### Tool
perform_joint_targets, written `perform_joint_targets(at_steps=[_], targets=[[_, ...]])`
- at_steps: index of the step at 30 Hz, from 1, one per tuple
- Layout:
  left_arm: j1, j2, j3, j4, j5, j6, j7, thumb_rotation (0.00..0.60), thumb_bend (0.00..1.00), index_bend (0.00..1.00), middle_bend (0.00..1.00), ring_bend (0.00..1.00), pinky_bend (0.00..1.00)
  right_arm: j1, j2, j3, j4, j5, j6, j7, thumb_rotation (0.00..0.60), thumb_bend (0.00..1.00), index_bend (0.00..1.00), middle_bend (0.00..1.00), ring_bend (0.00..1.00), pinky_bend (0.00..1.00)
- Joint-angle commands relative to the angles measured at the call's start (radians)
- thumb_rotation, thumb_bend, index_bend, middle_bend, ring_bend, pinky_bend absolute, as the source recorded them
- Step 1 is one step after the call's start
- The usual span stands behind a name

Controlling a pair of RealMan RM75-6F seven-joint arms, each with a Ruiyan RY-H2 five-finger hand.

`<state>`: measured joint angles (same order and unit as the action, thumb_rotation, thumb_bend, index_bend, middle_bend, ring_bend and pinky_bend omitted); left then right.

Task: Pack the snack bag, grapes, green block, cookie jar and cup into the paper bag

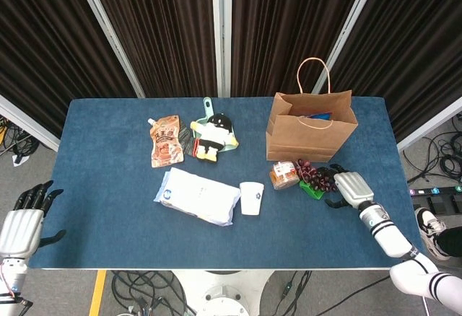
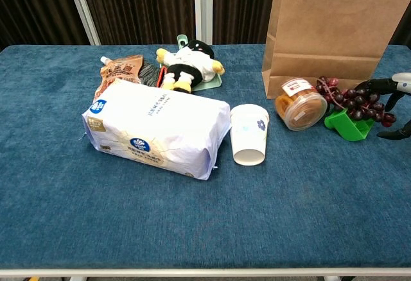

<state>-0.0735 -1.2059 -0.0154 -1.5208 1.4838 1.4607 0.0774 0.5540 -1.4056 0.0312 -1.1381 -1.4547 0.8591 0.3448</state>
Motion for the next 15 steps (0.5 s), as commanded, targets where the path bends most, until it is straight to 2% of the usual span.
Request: perform_joint_targets(at_steps=[1, 12, 15], targets=[[-0.002, -0.002, 0.0, 0.002, 0.001, -0.003, -0.002, 0.6, 0.0, 0.25, 0.18, 0.11, 0.15, 0.003, -0.02, 0.013, 0.016, 0.006, 0.026, -0.042, 0.6, 0.17, 0.17, 0.28, 0.09, 0.3], [0.003, -0.003, 0.003, 0.014, -0.001, -0.002, -0.02, 0.6, 0.0, 0.25, 0.18, 0.11, 0.15, 0.013, -0.098, 0.04, 0.046, 0.019, 0.077, -0.146, 0.6, 0.17, 0.17, 0.27, 0.09, 0.3], [0.002, -0.002, 0.002, 0.015, -0.003, -0.005, -0.025, 0.6, 0.0, 0.25, 0.18, 0.11, 0.15, 0.012, -0.112, 0.045, 0.057, 0.02, 0.094, -0.161, 0.6, 0.19, 0.2, 0.28, 0.11, 0.31]])
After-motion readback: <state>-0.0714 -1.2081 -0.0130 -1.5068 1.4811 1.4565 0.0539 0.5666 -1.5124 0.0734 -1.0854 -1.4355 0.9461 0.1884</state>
